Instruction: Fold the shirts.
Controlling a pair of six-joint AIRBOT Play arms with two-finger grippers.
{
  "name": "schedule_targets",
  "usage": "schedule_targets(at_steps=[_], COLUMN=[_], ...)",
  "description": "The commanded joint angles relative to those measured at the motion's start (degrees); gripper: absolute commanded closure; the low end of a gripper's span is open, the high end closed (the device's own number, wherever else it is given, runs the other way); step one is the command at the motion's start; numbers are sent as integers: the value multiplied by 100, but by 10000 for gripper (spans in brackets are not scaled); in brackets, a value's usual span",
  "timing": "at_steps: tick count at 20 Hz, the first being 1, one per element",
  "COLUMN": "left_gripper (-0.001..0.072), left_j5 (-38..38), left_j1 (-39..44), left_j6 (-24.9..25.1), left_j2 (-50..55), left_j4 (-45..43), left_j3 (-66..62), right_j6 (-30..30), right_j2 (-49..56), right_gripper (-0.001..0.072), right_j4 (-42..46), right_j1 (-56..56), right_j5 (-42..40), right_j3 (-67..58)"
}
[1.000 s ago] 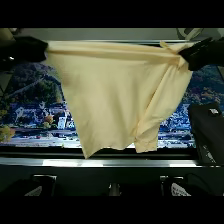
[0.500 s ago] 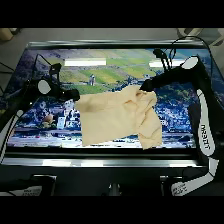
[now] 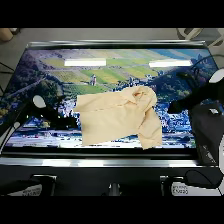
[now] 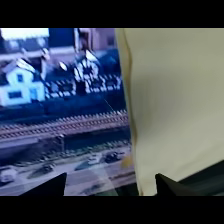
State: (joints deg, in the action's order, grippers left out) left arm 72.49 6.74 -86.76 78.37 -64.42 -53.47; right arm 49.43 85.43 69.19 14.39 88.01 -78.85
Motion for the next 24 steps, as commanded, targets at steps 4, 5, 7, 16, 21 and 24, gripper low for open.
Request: schedule_targets(at_steps=[4,5,7,16,21,24], left_gripper=[39,39,41,683,685,685], left_j5=[-846,-962,-1272,-1904,-1893,-2111], left_j1=[317,452,675,916,894,892], left_j6=[448,426,315,240,343,94], left_j2=[-243,-240,-229,-350,-1451,-2632], left_j4=[1497,1521,1635,1639,446,-710], left_j3=[1572,1574,1574,1353,-118,-2094], right_j6=[-190,-190,-190,-260,-610,-662], right_j2=[-190,-188,-142,752,-157,-1779], right_gripper=[41,41,38,475,691,691], right_j4=[-251,-295,-442,-1534,-1825,-2149], right_j1=[146,144,144,140,153,151], right_j5=[-413,-573,-855,-1545,-793,-1335], right_j3=[1711,1775,1803,1823,640,-1327])
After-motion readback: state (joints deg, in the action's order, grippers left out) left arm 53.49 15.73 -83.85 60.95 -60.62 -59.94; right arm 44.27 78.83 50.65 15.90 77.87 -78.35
